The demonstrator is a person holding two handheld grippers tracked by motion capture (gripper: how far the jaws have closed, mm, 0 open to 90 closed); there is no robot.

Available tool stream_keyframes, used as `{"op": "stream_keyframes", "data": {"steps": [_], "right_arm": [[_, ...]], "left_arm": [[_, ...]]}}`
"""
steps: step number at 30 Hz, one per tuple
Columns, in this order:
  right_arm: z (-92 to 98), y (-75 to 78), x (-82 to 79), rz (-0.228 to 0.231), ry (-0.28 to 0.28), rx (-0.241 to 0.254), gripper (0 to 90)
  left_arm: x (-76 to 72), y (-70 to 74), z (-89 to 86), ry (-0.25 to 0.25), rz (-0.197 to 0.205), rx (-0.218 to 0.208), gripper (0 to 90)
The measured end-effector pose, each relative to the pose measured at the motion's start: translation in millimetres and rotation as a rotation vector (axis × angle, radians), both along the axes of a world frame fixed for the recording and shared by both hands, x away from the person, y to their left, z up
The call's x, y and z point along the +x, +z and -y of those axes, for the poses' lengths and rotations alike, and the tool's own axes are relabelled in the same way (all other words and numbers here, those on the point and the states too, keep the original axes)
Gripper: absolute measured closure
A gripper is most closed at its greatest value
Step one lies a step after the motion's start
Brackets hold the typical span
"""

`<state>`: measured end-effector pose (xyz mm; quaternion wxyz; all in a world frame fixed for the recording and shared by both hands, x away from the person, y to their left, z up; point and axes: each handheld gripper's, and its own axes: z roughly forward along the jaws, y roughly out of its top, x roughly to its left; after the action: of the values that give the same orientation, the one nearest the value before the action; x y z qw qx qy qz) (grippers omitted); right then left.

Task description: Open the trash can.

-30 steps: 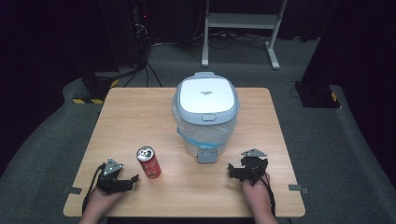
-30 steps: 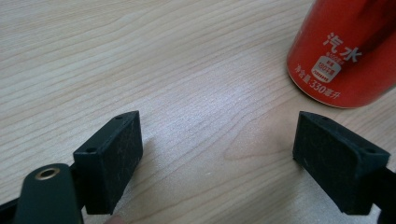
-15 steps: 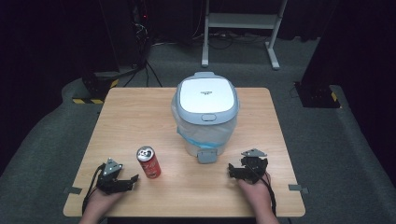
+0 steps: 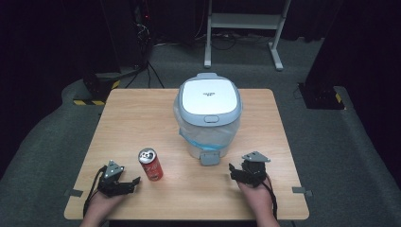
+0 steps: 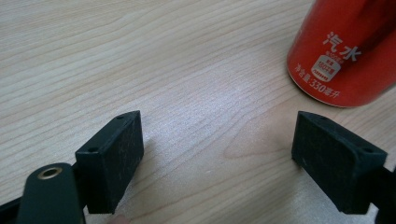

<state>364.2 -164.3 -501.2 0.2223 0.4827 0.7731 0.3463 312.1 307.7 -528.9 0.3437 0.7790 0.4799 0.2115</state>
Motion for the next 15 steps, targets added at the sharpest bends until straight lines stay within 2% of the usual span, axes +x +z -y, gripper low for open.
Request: {"op": "stream_keyframes", "data": {"steps": [3, 6, 9, 13, 15], "right_arm": [[-6.4, 1.7, -1.1, 0.001, 0.017, -0.001, 23.7], [-19.2, 6.3, -1.9, 0.005, 0.048, -0.003, 30.8], [-30.6, 12.0, -0.3, 0.001, 0.063, 0.027, 35.5], [-52.0, 19.1, 2.0, 0.019, 0.093, 0.044, 46.4], [-62.6, 21.7, 4.1, 0.028, 0.110, 0.036, 51.0]], "left_arm": [[0.0, 0.0, 0.0, 0.000, 0.000, 0.000, 16.8], [0.0, 0.1, 0.0, 0.000, -0.001, -0.001, 16.8], [-0.1, 0.1, 0.0, 0.000, -0.001, -0.001, 16.9], [-0.1, 0.0, -0.1, -0.001, 0.001, -0.002, 17.2], [-0.1, 0.0, -0.1, -0.001, 0.001, -0.002, 17.3]]}}
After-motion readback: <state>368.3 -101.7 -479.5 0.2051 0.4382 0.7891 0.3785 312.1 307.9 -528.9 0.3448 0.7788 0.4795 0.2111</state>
